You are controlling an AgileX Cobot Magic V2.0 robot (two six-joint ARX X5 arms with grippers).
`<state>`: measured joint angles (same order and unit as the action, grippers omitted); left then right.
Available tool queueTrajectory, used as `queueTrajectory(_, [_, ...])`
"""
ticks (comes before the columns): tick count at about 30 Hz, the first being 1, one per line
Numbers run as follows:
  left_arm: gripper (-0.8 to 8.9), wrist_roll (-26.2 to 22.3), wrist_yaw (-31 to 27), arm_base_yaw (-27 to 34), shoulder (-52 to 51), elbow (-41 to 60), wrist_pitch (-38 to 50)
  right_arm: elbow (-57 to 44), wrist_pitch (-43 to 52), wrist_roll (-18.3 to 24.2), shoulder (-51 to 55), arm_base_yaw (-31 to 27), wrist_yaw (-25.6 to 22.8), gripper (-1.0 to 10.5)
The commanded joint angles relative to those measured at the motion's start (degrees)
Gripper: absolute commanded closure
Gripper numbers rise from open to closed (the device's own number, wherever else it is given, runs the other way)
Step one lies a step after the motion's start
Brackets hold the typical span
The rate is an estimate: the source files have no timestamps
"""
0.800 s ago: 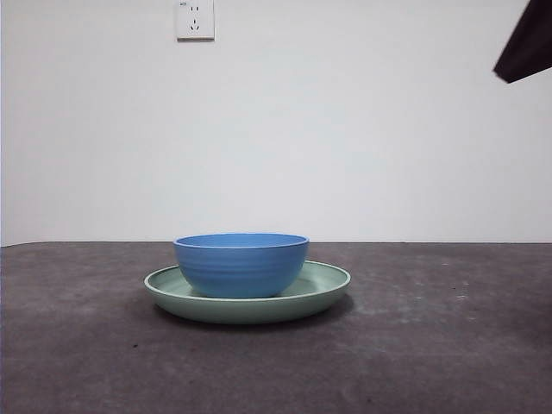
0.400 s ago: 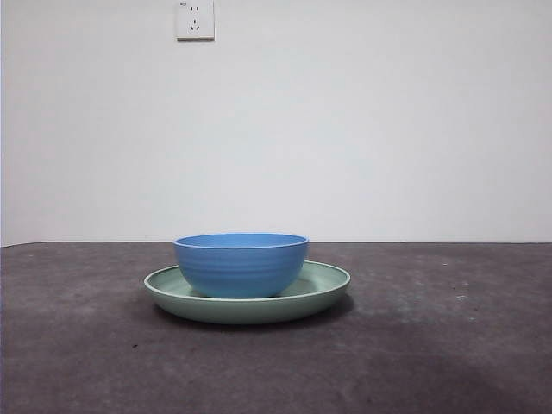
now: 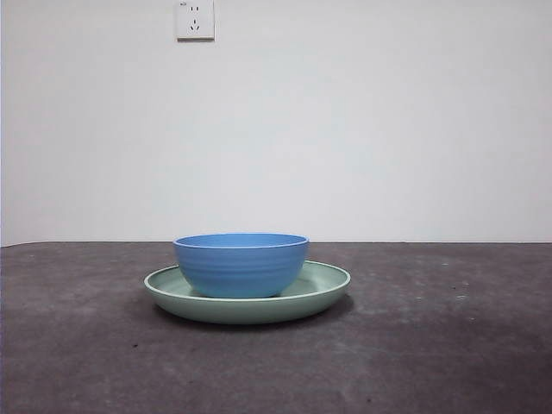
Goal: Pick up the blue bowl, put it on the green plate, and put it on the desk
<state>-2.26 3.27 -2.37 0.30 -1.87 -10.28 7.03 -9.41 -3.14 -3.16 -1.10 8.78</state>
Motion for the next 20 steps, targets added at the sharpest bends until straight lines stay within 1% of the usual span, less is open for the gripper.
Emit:
queueTrajectory(1, [8.05,0.0,0.1,0.2,-0.1,1.2,-0.4,-2.6,0.8,-2.8,0.8,0.0,-0.2,9.4])
queueTrajectory(6, [8.05,0.0,0.1,0.2,-0.1,1.2,-0.4,-6.4,0.4,-3.0,1.8,0.0,-0.2,9.4])
queueTrajectory(7, [8.05,0.0,0.1,0.2,-0.1,1.2,-0.4,-6.4,-0.6,-2.9,2.0,0.0,-0.2,9.4])
queueTrajectory(20, [8.05,0.0,0.1,0.2,-0.1,1.2,-0.4,-6.4,0.4,-2.9,3.0,-0.1,-0.2,9.4])
